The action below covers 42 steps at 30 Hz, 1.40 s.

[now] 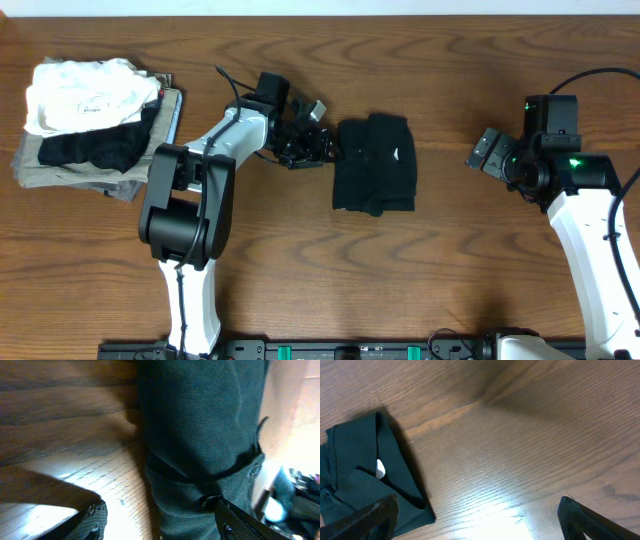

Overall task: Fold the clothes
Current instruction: 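Move the left gripper right and grasp the folded shirt's left edge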

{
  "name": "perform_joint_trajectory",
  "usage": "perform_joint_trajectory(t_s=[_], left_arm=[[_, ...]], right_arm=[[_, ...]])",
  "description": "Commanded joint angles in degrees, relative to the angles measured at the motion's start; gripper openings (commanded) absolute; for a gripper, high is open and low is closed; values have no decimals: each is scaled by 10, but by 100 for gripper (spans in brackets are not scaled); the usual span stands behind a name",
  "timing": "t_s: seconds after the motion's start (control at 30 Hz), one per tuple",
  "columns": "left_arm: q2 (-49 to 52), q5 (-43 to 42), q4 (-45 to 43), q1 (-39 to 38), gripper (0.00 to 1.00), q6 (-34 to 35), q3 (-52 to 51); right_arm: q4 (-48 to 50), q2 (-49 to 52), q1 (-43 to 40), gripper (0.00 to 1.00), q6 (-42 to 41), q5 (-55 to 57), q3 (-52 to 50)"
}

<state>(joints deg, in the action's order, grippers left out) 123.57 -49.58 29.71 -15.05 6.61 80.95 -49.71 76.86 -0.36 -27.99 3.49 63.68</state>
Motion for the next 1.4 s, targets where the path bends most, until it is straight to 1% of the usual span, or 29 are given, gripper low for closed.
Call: perform_joint_trajectory(t_s=[0.0,0.13,0.17,0.2,0.37,0.6,0.83,0.9,1.0,1.13,1.23,1.27,1.3,1.37], left_arm=[[19,-40,-1,2,71,-12,-2],[29,-41,0,2,72,-7,-2],[30,-48,-1,2,79,-8,-2],[30,-58,-1,2,92,-8,-2],[31,-101,-2,2,94,-7,-2],[31,-102,-2,-4,94,-7,-2],[31,-102,-7,-30,95,-7,-2],[31,-102,-13,-35,94,0,-2],[31,-97,-33,-42,95,27,-2],[31,-97,-57,-50,100,43,-2],[31,-77,-61,-56,99,51,-2],[31,-69,-61,-57,97,51,-2],[31,-65,-61,-58,90,51,-2],[31,-65,-61,-59,80,51,-2]], right_arm=[[-3,-7,-5,99,9,8,-1],[-3,-7,-5,99,9,7,-1],[-2,-7,-5,99,9,6,-1],[-2,-7,-5,99,9,6,-1],[-2,-7,-5,99,9,6,-1],[-2,-7,-5,99,9,6,-1],[-3,-7,-5,99,9,5,-1],[-3,-7,-5,99,9,5,-1],[-3,-7,-4,98,9,5,-1],[-3,-7,-4,98,9,1,-1],[-3,-7,-4,98,9,1,-1],[-3,-7,-4,98,9,1,-1],[-4,-7,-4,98,9,1,-1],[-4,-7,-4,98,9,1,-1]])
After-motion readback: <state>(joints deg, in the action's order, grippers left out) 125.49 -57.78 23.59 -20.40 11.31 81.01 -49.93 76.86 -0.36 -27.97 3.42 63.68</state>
